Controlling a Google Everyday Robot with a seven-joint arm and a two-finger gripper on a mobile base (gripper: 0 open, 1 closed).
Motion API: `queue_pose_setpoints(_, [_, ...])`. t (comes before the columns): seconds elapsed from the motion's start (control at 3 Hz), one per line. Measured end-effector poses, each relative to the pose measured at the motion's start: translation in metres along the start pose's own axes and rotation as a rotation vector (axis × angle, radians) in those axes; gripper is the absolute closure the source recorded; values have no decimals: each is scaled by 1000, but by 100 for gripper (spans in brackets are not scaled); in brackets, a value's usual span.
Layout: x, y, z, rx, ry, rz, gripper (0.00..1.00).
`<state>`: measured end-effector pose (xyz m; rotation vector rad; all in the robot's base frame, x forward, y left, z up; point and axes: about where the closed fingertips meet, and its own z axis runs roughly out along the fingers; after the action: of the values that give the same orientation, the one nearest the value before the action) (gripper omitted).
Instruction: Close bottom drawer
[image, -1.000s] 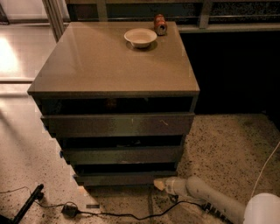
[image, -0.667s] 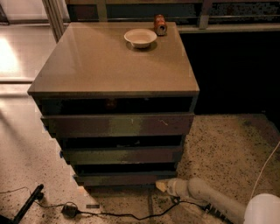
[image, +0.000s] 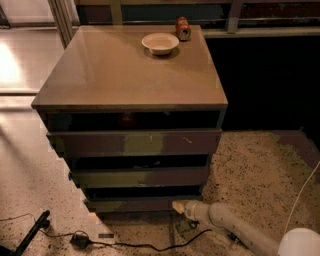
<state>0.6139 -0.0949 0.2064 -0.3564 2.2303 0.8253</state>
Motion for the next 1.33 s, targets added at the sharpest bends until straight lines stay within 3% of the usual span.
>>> queue_pose_setpoints(0.67, [-71, 29, 19, -16, -175, -26, 100])
queue_pose_setpoints(1.33, [-60, 29, 15, -32, -125, -18, 100])
